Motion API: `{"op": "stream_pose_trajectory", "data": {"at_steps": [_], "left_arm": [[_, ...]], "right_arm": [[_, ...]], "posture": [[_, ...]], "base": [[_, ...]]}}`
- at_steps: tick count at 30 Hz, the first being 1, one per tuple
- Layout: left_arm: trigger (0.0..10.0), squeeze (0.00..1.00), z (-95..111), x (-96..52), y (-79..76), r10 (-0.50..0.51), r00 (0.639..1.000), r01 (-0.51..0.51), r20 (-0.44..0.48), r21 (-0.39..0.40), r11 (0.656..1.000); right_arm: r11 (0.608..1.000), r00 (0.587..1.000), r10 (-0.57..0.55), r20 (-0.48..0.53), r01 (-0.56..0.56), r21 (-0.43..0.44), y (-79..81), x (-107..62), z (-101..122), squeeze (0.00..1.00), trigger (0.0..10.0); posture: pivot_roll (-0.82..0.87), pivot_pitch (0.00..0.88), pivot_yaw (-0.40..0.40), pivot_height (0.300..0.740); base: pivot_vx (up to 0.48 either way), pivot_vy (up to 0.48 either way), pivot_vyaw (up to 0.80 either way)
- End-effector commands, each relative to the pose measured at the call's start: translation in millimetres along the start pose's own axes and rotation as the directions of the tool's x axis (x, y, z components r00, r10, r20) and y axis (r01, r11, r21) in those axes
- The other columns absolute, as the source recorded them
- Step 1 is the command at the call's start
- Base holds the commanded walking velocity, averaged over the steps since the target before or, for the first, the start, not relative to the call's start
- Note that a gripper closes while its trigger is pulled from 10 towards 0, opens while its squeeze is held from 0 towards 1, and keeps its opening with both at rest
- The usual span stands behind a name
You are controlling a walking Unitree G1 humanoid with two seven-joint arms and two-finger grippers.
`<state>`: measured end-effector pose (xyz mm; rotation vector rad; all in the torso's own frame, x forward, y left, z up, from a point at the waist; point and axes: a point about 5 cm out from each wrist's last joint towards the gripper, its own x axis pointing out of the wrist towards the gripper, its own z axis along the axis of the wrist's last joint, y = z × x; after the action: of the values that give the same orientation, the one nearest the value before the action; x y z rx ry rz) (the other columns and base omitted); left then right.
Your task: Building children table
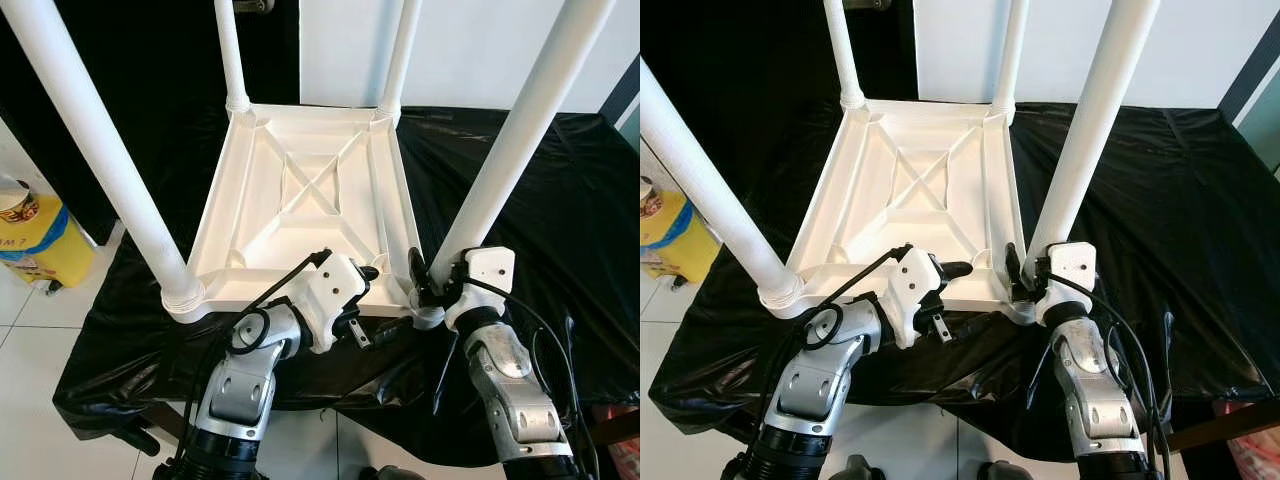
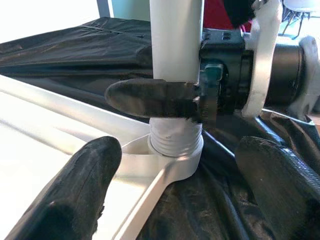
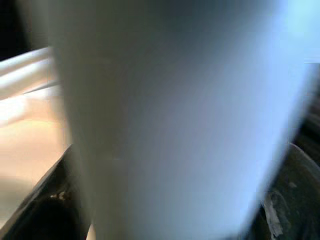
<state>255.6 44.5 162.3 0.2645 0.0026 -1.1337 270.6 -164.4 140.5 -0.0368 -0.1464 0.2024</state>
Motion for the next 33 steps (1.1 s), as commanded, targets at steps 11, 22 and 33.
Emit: {"op": "stream_pose_trajectory", "data": {"at_steps": [11,22,33], "left_arm": [[10.0,0.00,-1.5,1.0,5.5,0.180,0.984,-0.180,-0.005,0.015,0.984],[10.0,0.00,-0.9,-0.9,2.9,0.194,0.981,-0.194,-0.004,0.016,0.981],[10.0,0.00,-1.0,-0.4,3.4,0.195,0.981,-0.195,-0.006,0.020,0.981]], "right_arm": [[0.969,0.971,0.233,-0.046,-0.236,-0.067,-28.3,11.4,-1.2,0.00,10.0],[0.960,0.959,0.276,-0.065,-0.279,-0.039,-26.8,5.4,-8.7,0.00,0.7],[0.976,0.976,0.208,-0.066,-0.212,-0.052,-31.6,4.5,-9.6,0.00,10.0]], "posture": [[0.06,0.023,-0.075,0.740],[0.08,0.019,-0.084,0.740],[0.07,0.022,-0.090,0.740]], "base": [[0.000,0.000,0.00],[0.000,0.000,0.00],[0.000,0.000,0.00]]}}
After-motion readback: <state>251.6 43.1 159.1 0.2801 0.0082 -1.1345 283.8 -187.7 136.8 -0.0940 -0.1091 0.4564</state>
